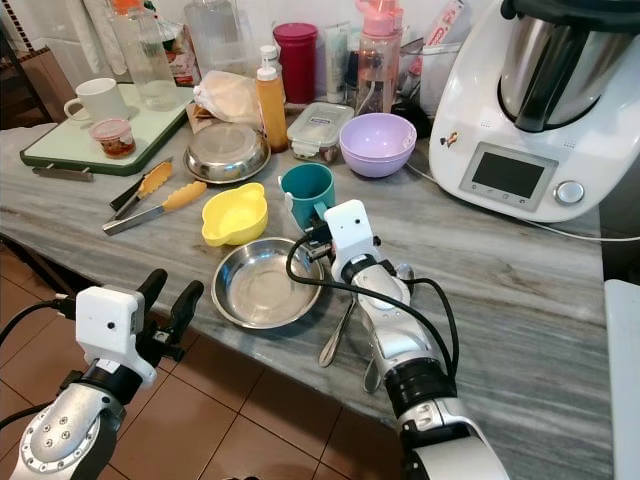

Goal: Setting the table

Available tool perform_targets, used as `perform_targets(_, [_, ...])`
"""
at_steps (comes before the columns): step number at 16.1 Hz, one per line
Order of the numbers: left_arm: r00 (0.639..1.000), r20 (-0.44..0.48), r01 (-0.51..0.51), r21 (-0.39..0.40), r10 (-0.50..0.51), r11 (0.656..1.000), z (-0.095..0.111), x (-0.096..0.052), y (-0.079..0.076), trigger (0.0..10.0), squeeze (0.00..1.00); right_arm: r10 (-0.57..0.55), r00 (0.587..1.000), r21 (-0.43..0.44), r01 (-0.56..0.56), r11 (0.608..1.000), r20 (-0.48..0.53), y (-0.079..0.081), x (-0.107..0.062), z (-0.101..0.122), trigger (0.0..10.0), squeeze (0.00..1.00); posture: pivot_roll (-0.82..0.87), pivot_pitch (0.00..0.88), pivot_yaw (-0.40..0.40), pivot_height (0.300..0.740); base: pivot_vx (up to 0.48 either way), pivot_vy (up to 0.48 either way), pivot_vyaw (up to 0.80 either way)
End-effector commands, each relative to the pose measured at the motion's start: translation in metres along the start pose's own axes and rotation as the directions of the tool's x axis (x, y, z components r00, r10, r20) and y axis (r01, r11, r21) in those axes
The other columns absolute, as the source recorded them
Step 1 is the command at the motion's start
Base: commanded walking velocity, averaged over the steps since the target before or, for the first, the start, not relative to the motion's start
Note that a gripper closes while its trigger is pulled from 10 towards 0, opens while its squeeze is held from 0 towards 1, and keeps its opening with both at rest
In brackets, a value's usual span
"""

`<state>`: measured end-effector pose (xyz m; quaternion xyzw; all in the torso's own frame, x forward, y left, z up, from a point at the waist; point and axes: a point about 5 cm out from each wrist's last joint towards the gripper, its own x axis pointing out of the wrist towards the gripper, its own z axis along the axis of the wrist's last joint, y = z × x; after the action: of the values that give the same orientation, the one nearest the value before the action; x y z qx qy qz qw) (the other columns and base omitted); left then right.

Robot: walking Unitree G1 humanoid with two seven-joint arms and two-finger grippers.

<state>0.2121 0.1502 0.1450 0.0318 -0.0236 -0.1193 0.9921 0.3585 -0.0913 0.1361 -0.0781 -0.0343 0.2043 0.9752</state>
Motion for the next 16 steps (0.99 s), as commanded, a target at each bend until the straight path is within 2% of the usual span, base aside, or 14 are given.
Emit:
perform_targets(1, [1.000, -0.021, 0.002, 0.003, -0.002, 1.000, -0.004, -0.002, 0.002, 10.0, 0.00, 0.001, 1.000, 0.003, -0.001, 1.000, 0.029, 0.001, 0.005, 0.008, 10.0, 0.00, -0.03, 0.077, 0.055, 0.740, 0.000, 0.000, 0.00])
perform_targets(3, [1.000, -0.020, 0.006, 0.003, -0.006, 1.000, -0.004, -0.002, 0.003, 10.0, 0.00, -0.001, 1.000, 0.008, 0.001, 1.000, 0.018, 0.002, 0.005, 0.004, 10.0, 0.00, -0.03, 0.075, 0.053, 0.740, 0.000, 0.000, 0.00])
perform_targets(5, [0.997, 0.008, 0.083, -0.046, -0.083, 0.995, 0.000, -0.002, -0.003, 10.0, 0.00, -0.003, 1.000, 0.016, 0.003, 1.000, 0.005, 0.003, 0.005, -0.001, 10.0, 0.00, -0.03, 0.074, 0.054, 0.740, 0.000, 0.000, 0.00])
perform_targets(9, [0.989, 0.008, 0.151, -0.101, -0.151, 0.983, 0.001, 0.000, -0.006, 10.0, 0.00, -0.009, 1.000, 0.008, 0.009, 1.000, 0.006, 0.002, 0.007, -0.001, 10.0, 0.00, -0.03, 0.073, 0.054, 0.740, 0.000, 0.000, 0.00])
perform_targets(12, [0.958, -0.021, 0.280, -0.137, -0.285, 0.950, -0.002, 0.002, -0.015, 10.0, 0.00, -0.028, 1.000, 0.003, 0.028, 1.000, 0.000, -0.004, 0.006, -0.002, 10.0, 0.00, -0.05, 0.071, 0.058, 0.740, 0.000, 0.000, 0.00])
perform_targets(16, [0.944, -0.026, 0.324, -0.135, -0.330, 0.936, -0.001, 0.005, -0.017, 10.0, 0.00, -0.048, 0.999, 0.003, 0.048, 0.999, -0.010, -0.007, 0.005, -0.005, 10.0, 0.00, -0.05, 0.072, 0.061, 0.740, 0.000, 0.000, 0.00])
